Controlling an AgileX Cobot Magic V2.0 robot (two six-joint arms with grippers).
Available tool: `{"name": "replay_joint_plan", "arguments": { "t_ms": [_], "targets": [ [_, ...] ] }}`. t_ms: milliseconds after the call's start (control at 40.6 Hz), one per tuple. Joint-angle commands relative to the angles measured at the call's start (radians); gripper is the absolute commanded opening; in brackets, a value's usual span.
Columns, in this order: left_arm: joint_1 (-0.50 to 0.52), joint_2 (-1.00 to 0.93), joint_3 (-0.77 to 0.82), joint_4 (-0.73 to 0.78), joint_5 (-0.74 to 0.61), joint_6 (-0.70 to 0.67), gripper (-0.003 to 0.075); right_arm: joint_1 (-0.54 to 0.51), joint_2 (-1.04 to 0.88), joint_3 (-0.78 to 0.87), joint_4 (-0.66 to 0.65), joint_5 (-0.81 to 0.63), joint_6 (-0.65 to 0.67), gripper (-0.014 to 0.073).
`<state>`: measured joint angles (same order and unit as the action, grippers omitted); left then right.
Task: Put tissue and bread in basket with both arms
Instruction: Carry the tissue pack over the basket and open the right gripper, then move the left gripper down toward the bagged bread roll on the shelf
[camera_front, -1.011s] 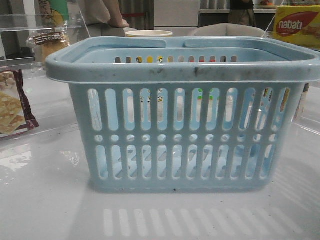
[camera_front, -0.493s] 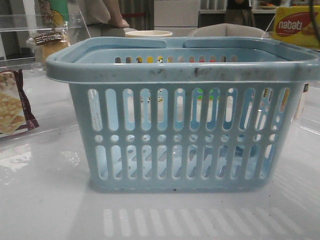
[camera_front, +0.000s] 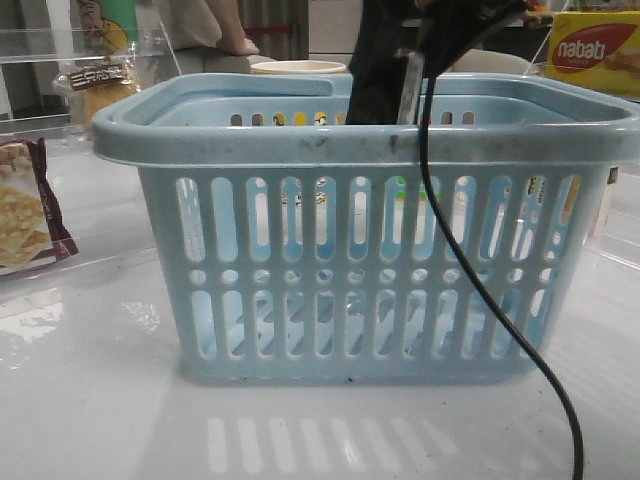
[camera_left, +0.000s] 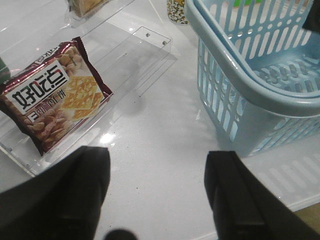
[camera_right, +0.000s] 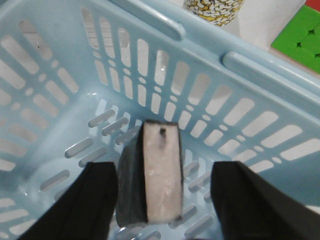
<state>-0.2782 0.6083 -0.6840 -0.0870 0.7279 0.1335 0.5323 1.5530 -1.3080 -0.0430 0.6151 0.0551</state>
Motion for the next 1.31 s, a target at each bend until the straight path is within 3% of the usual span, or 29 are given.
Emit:
{"name": "replay_joint_plan", "arguments": {
  "t_ms": [0, 321, 962, 1282],
  "targets": [
    [-0.005, 0.008, -0.026, -0.012, -0.071, -0.001, 0.0473, -0.001, -0.044, -0.027, -0.003, -0.085, -0.002, 0.0581],
    [-0.005, 0.008, -0.026, -0.012, -0.071, -0.001, 0.0473, -0.001, -0.232, 0.053, -0.018, -0.078, -0.002, 0.058],
    [-0.005, 0.008, -0.026, -0.012, -0.075, -0.001, 0.0473, -0.001, -0.877, 0.577, -0.06, -0.075, -0.002, 0.058],
    [-0.005, 0.008, -0.026, -0.023, -0.125, -0.001, 0.0473, -0.001, -0.993, 0.652, -0.061, -0.064, -0.002, 0.058]
  ]
}}
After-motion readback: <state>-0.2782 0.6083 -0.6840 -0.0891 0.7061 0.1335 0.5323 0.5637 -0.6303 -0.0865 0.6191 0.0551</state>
